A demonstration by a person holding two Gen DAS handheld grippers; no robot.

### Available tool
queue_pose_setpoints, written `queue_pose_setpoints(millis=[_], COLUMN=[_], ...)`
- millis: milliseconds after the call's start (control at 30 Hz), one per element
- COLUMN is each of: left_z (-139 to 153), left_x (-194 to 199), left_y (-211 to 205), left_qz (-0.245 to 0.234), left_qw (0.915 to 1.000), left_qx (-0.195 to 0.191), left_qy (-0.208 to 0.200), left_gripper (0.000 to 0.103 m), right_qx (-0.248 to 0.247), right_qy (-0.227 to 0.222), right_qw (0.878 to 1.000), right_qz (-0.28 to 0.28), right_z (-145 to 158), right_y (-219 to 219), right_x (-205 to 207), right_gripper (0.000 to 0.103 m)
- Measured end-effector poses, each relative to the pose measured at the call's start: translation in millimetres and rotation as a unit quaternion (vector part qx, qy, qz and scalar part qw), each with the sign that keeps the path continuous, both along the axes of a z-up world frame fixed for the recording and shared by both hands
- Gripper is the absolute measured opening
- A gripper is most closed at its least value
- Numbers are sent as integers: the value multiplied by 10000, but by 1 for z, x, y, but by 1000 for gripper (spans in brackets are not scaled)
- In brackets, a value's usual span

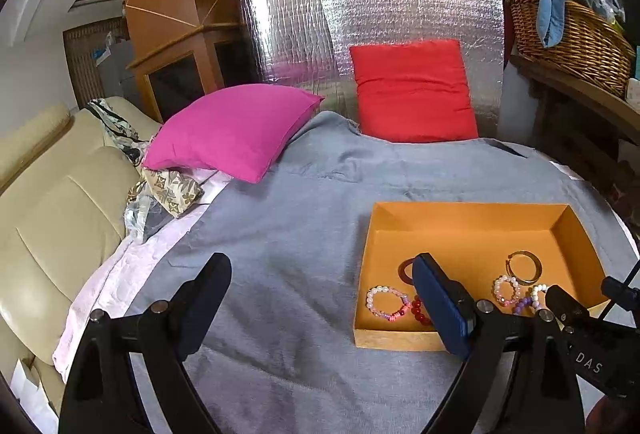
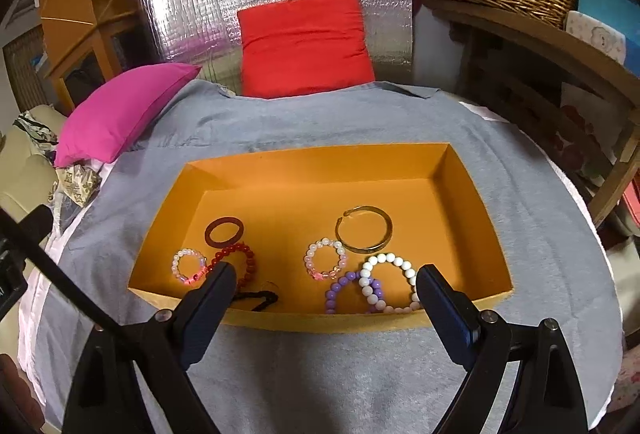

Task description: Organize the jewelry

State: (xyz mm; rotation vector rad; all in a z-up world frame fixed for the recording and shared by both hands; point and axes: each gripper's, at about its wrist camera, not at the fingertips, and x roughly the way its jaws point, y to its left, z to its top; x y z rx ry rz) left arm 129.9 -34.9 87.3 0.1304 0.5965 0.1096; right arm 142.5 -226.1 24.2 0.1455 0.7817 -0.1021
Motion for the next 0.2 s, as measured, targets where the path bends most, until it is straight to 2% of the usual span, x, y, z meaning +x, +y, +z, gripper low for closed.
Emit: queue_pose_setpoints(millis=[133, 200], left_z=[-1, -11], left_x=[-15, -22], left_y=[3, 6], left_qz=[-109, -208], left_qw=[9998, 9994], left_qx=[-124, -268], left_qy=[-70, 28], left_gripper=[92, 92], right_qx=[-8, -46], right_qy=[-132, -200], right_qw=[9999, 9998], right_qz=[-38, -69], right_z=[6, 5], right_y=[-4, -8], right_x=[-14, -26], right_gripper=[93, 93])
